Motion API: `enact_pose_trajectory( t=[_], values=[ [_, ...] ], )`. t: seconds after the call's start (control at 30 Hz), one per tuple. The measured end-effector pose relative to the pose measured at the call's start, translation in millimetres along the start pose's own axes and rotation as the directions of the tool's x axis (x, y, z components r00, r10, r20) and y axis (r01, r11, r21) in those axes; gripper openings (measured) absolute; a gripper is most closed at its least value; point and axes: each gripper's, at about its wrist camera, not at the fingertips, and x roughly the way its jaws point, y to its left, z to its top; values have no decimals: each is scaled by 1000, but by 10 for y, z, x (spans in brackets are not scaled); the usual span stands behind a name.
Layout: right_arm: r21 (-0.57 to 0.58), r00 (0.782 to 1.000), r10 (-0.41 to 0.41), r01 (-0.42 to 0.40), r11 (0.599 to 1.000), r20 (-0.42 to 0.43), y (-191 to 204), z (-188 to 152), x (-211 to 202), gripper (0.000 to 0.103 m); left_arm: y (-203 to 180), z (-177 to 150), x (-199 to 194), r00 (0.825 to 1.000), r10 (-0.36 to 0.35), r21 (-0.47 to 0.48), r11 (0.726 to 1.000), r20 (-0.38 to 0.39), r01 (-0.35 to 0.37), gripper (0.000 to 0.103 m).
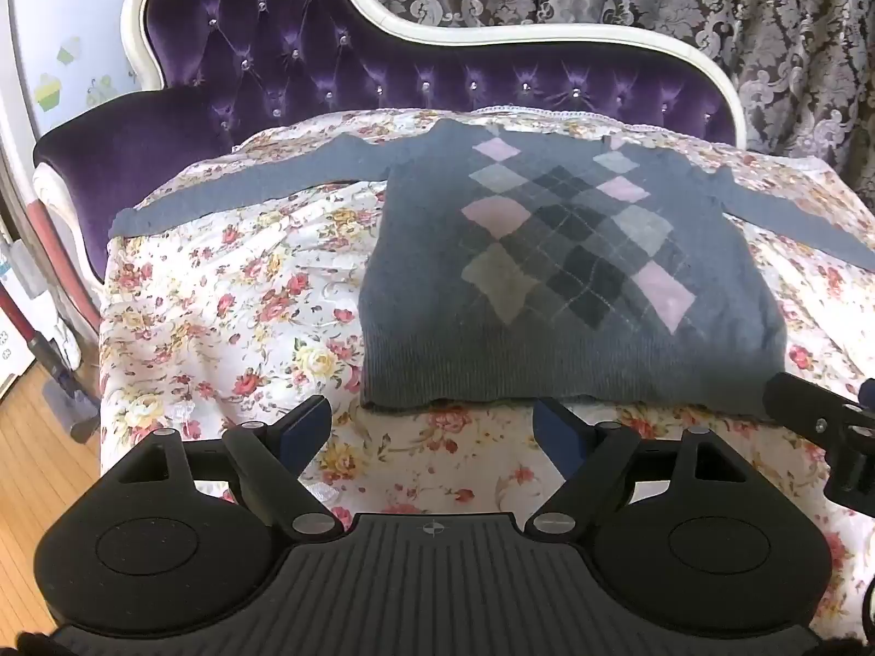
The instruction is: Fold small clothes
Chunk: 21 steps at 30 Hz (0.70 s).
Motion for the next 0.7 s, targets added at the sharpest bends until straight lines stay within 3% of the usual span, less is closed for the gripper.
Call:
enact_pose_trajectory(
  t=[0.7],
  values=[
    [-5,999,15,-15,1000,-37,55,-13,73,102,26,2,59,1000,16,-1,1000,-18,-16,80]
  ],
)
